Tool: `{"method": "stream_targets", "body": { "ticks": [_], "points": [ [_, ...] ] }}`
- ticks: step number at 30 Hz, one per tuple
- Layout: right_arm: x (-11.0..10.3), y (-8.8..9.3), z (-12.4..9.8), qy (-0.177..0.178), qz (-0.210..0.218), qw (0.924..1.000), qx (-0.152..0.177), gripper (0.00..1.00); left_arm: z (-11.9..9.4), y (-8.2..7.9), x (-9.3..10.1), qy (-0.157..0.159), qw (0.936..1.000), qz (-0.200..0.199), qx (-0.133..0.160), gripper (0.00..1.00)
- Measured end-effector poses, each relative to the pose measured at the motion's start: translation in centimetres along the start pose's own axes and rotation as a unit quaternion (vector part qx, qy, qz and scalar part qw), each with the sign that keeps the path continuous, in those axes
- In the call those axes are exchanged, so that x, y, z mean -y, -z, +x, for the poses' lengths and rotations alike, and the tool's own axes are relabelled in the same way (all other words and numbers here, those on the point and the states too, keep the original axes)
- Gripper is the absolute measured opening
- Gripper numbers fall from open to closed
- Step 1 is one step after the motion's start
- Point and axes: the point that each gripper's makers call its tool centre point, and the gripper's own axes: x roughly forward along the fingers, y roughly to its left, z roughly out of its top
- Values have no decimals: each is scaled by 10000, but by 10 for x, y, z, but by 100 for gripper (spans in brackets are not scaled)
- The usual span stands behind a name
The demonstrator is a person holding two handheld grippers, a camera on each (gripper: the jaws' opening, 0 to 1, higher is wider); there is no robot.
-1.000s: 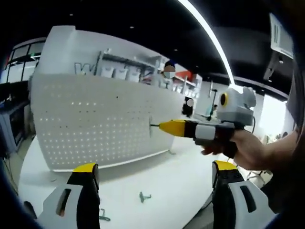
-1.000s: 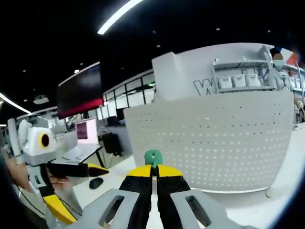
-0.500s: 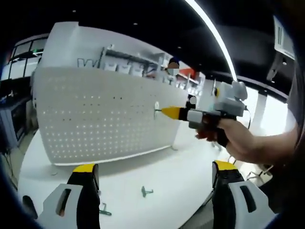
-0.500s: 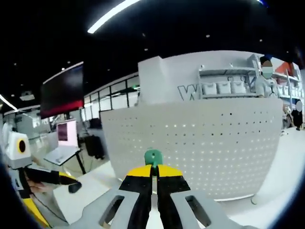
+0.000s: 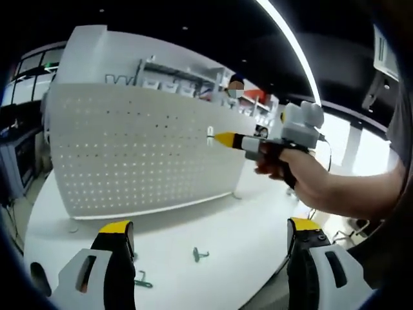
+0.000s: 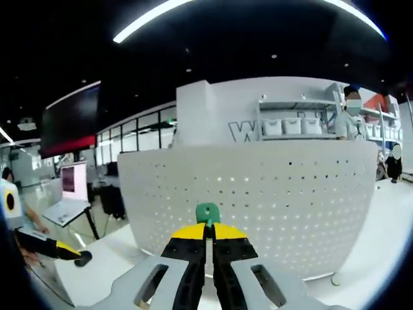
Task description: Insert the hook assembly into the mounting plate slot until the hook locks in place.
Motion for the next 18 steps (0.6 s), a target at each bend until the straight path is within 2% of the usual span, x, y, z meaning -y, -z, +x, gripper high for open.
{"method": "stream_targets", "body": {
  "ticks": [10,18],
  "points": [
    [29,-14,19,440,51,9988,223,0,-1,5,-7,-45,9999,-51,-77,100],
    [42,-24,36,653,-17,9974,313,0,0,7,-12,-39,9999,-96,-115,100]
  ]
}}
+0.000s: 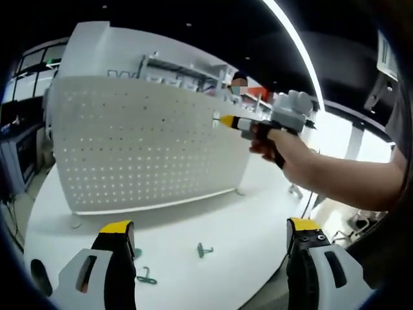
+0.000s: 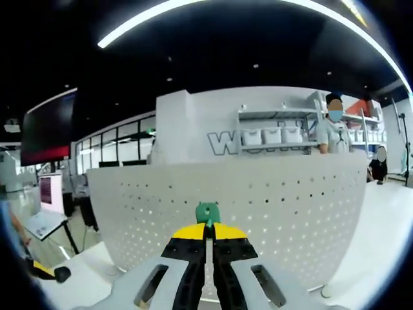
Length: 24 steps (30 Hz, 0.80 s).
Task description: Insert the hook assembly into the mounting plate slot until the hook locks in place.
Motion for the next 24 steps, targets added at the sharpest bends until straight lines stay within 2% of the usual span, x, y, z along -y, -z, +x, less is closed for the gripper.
{"method": "stream_targets", "body": {
  "ticks": [3,19,24],
  "points": [
    [2,-3,7,78,-144,9999,37,0,0,2,-4,-1,10000,-19,-14,99],
    [19,-26,37,333,-29,9988,351,0,2,6,-14,2,9999,-54,-110,100],
    [24,-27,45,396,-4,9985,379,0,2,6,-18,-29,9999,-59,-114,100]
  ]
}}
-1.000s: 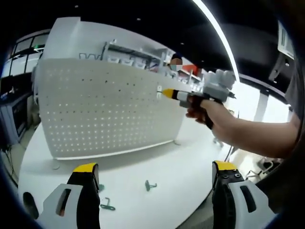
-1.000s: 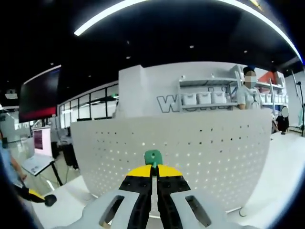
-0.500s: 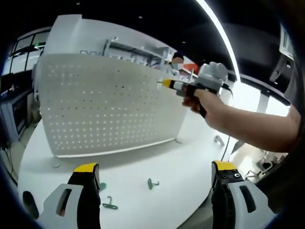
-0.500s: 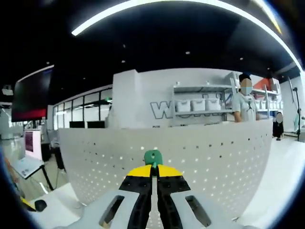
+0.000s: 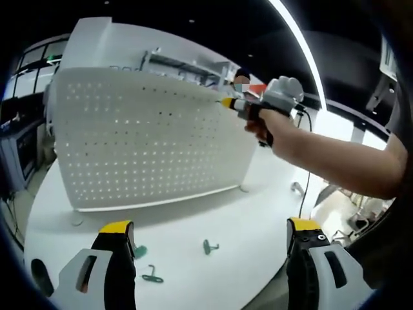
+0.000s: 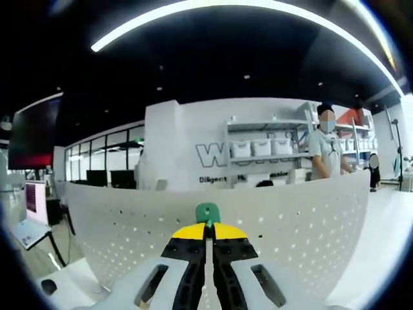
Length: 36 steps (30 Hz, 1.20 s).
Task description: Insert the hook assembly into the mounting plate slot until the hook locks in place.
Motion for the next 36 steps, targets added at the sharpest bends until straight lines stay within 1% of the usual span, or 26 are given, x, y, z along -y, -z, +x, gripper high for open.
{"method": "stream_targets", "body": {
  "ticks": [2,8,13,17,21,25,36],
  "points": [
    [3,0,2,67,111,9999,29,0,0,0,-2,-19,10000,-5,3,100],
    [4,1,5,119,157,9998,43,0,0,2,-4,-44,10000,-20,-17,99],
    [7,6,9,156,106,9998,7,0,-1,3,-8,-103,9999,-58,-24,99],
    [6,4,9,164,66,9998,32,0,-1,3,-10,-119,9999,-51,-31,99],
    [4,6,7,170,74,9998,46,0,0,2,-10,-125,9999,-62,-17,99],
    [6,13,6,198,151,9997,-6,0,-1,3,-11,-133,9999,-62,-20,98],
    [6,17,8,218,133,9997,-32,0,-1,2,-14,-149,9999,-75,-23,98]
  ]
}}
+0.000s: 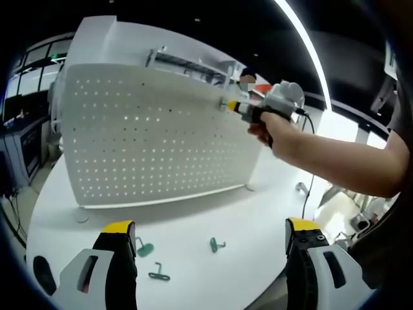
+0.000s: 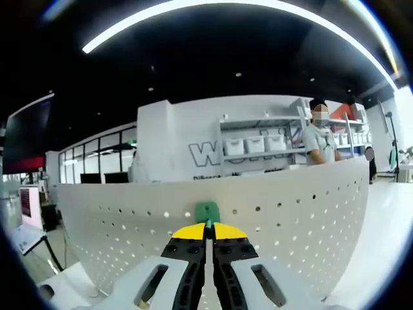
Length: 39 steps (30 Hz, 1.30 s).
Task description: Insert the hook assembly into the mounting plate slot until the hook locks in place.
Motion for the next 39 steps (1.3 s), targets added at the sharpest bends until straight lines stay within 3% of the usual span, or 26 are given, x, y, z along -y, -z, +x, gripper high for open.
{"method": "stream_targets", "body": {
  "ticks": [25,39],
  "points": [
    [1,7,0,-30,-73,9998,-206,1,-3,0,-1,-36,10000,10,5,96],
    [1,1,-2,-70,-145,9997,-189,10,-6,1,2,-80,10000,3,33,96]
  ]
}}
